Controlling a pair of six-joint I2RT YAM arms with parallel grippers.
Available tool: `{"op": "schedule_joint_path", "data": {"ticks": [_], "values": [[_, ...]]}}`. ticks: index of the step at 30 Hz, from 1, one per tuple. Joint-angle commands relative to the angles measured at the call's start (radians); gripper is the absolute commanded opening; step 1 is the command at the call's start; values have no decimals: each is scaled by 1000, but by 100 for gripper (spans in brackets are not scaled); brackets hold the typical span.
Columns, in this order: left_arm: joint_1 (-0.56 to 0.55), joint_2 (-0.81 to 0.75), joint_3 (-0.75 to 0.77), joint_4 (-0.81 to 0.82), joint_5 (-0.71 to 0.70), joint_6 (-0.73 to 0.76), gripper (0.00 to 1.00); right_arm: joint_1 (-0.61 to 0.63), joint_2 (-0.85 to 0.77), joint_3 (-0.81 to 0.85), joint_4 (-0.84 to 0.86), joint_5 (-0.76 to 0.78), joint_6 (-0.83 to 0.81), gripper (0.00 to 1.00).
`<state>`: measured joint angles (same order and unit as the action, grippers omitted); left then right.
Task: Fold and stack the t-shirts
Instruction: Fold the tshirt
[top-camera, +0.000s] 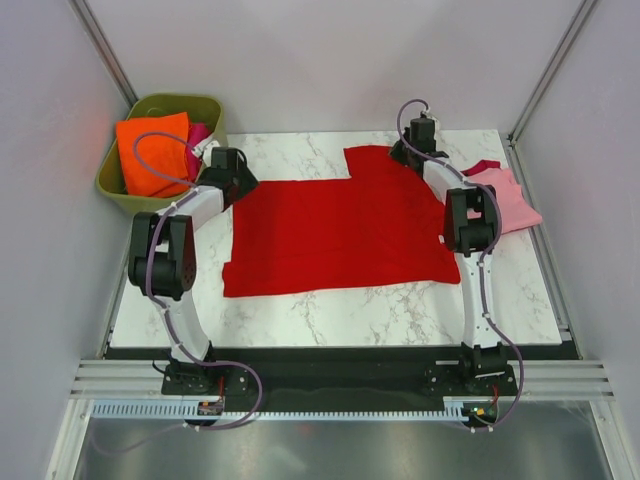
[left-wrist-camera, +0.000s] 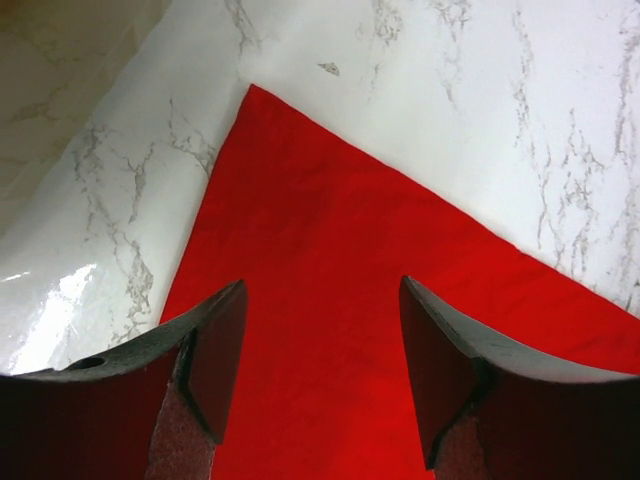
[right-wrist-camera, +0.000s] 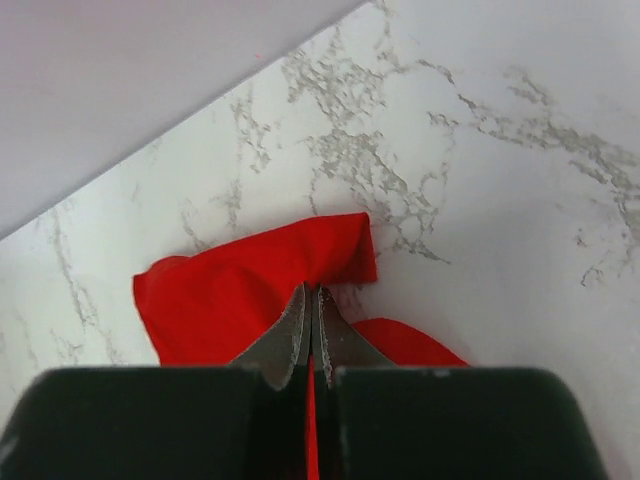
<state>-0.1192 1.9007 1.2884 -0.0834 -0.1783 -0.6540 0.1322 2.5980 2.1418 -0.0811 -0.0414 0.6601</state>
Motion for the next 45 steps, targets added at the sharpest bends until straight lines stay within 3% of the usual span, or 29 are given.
{"op": "schedule_joint_path", "data": {"ticks": [1, 5, 10, 17, 28, 34, 38, 45], "values": [[0, 26, 72, -38, -82, 65, 69, -9, -114, -60, 135, -38, 18, 0], [-5, 77, 123, -38, -95, 89, 64, -9, -119, -65, 152, -75, 26, 0], [-65, 153, 210, -30, -213, 223, 66, -14, -121, -71, 168, -100, 35, 0], [-132, 225, 321, -4, -257, 353, 69, -37, -119, -94, 201, -150, 75, 0], [-116, 426, 623, -321, -314, 254, 66, -52, -121, -126, 247, -179, 102, 0], [-92, 443, 641, -374, -323, 180, 61, -63, -119, -132, 261, -189, 111, 0], [-79, 449, 647, -404, -294, 153, 64, -65, -115, -138, 270, -198, 118, 0], [-14, 462, 641, -473, -162, 8, 63, -69, -145, -166, 285, -198, 111, 0]]}}
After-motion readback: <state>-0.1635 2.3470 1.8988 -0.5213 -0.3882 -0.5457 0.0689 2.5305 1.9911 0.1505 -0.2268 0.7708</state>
